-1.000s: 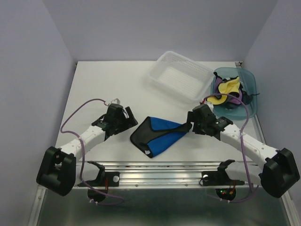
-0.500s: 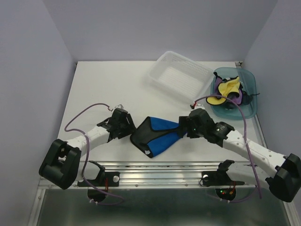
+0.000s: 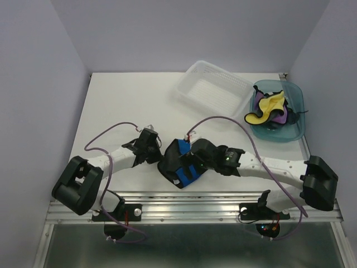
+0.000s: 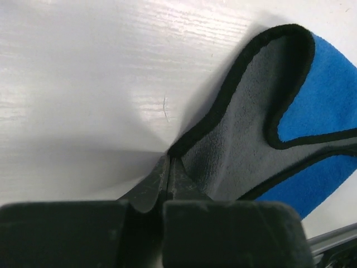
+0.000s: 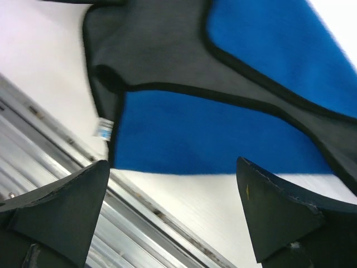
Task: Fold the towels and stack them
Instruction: Flatten out the crumpled towel
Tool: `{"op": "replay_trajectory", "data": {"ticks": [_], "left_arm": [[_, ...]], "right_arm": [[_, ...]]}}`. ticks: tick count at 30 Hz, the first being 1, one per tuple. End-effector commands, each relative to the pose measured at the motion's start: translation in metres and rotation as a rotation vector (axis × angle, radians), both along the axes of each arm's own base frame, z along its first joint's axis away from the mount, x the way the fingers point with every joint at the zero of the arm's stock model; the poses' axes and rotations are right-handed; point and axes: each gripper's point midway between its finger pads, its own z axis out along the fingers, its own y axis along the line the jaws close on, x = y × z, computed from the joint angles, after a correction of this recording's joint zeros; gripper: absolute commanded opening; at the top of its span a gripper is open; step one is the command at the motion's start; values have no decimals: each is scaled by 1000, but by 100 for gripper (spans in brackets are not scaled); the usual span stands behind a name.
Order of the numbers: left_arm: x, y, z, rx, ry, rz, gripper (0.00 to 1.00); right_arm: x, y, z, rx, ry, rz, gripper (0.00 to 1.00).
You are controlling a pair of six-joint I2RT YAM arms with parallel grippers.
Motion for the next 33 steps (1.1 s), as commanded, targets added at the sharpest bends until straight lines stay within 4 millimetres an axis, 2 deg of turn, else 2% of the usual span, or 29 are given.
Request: {"op": "replay_trajectory", "data": {"ticks": [1,3,4,5,7,14,16,17,18,19,20,23,25,26,28,29,32,33], "left_arm": [[-19,9,-1,17,32,17,0],[-20,9,6,1,13,33,0],[-22,10,6,-6,14,43,0],[-23,11,7,-10,9,50,0],[-26,11,11,-27,-2,59,0],[-29,8,12,-30,-6,38,0],[-30,8,10,-26,1,36,0],[-29,7,10,-28,2,39,0],[-29,7,10,-29,3,38,0],[-30,7,10,-28,2,39,0],[-30,6,10,-31,2,36,0],[-31,6,10,-32,1,40,0],[-32,6,10,-36,2,36,0],[-32,6,11,-35,0,33,0],[-32,3,15,-52,-11,24,0],[-31,1,18,-68,-21,15,0],[-26,-12,41,-142,-88,-25,0],[-24,-15,55,-173,-126,-32,0]], "right_arm": [[-2,53,19,13,-129,133,100],[-10,69,14,6,-133,183,100],[-10,73,10,-2,-131,183,100],[-11,76,-3,-30,-111,182,100],[-8,76,-10,-60,-115,150,100],[-21,41,-53,-166,-31,38,97],[-17,33,-56,-179,-42,-16,87],[-17,31,-55,-176,-43,-34,77],[-17,29,-57,-173,-37,-47,61],[-18,30,-53,-157,-35,-46,56],[-20,30,-55,-149,-29,-42,46],[-22,24,-55,-143,-20,-75,29],[-24,16,-57,-134,-6,-118,17],[-25,15,-52,-105,2,-149,7],[-25,7,-51,-83,-1,-185,1],[-25,7,-46,-62,-8,-192,1],[-12,9,-7,30,-81,-239,1],[-4,8,18,88,-130,-271,1]]}}
